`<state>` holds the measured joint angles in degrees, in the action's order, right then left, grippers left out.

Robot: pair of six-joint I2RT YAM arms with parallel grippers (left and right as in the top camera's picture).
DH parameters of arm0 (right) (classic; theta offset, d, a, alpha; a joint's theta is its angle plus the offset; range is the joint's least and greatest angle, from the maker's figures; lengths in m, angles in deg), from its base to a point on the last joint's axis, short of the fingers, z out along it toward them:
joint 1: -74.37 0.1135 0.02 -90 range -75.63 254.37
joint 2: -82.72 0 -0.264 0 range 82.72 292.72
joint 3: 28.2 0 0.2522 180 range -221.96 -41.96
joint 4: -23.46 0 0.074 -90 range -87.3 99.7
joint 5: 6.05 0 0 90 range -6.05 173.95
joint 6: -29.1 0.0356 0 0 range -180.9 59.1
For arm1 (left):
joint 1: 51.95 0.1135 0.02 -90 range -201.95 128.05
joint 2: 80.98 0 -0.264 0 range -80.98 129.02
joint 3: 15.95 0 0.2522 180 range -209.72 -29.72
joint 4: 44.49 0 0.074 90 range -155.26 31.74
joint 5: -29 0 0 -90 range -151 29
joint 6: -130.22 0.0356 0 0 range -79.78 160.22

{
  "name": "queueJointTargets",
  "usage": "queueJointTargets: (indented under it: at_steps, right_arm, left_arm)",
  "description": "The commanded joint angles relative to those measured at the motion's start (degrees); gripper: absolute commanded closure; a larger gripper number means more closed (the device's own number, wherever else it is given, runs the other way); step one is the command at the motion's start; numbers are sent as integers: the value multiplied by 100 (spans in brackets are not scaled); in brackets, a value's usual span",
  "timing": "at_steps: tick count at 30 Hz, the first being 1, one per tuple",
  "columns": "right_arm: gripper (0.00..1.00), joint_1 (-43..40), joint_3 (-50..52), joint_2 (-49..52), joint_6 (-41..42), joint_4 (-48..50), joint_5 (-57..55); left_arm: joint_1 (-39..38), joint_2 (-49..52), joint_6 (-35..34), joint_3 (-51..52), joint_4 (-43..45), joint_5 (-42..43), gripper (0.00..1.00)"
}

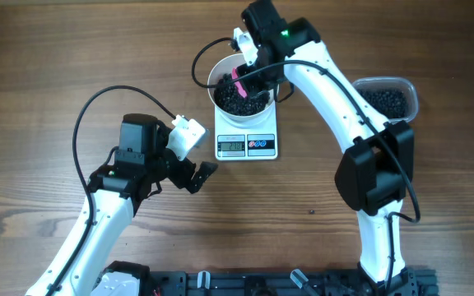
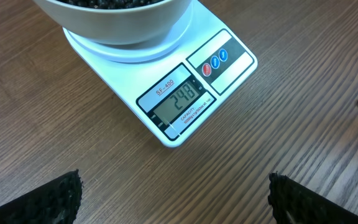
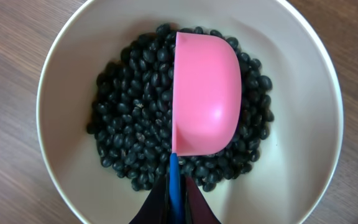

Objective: Scoop item into bowl and weigh 150g on scale
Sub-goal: 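Tip the scoop inside the white bowl with the right gripper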

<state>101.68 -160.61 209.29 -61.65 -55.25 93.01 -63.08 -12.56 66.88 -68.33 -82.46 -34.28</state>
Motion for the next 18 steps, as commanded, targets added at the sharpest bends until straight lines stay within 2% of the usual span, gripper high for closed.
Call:
queueJointTargets:
  at_steps: [1,7,18]
  right_arm:
    - [96,-146,-26,15,-46,-46,407]
    - [96,-361,-26,-153,-55,-28,765]
    - [96,-369,11,-107,-50,-9,468]
  left_arm:
    - [13,7,-33,37,-2,87,0]
    - [13,7,-33,37,-2,87,0]
    - [13,7,-33,37,-2,87,0]
